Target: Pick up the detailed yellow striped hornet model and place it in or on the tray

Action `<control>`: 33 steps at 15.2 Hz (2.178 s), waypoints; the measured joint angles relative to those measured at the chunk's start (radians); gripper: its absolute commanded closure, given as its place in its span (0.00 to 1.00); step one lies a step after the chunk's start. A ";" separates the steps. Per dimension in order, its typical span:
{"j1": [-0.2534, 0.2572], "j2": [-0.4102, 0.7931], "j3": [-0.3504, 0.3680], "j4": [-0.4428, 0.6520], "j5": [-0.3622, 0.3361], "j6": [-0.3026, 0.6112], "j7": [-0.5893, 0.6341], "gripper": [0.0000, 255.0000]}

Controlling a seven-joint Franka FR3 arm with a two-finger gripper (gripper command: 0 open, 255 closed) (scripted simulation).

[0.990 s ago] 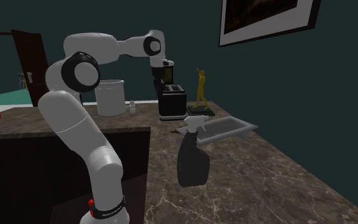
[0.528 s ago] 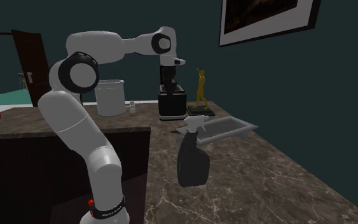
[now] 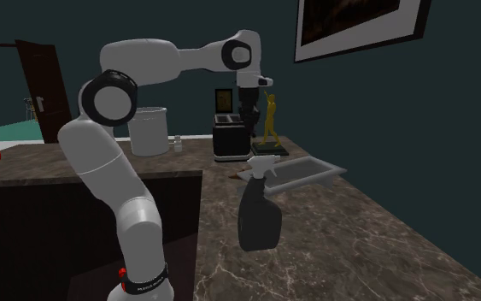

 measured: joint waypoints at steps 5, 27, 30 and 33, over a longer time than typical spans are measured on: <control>-0.041 0.065 -0.076 0.060 -0.025 0.000 -0.115 1.00; -0.131 0.222 -0.208 0.075 -0.045 0.133 -0.341 1.00; -0.130 0.212 -0.207 0.021 -0.045 0.177 -0.341 1.00; -0.131 0.210 -0.207 0.005 -0.045 0.191 -0.343 1.00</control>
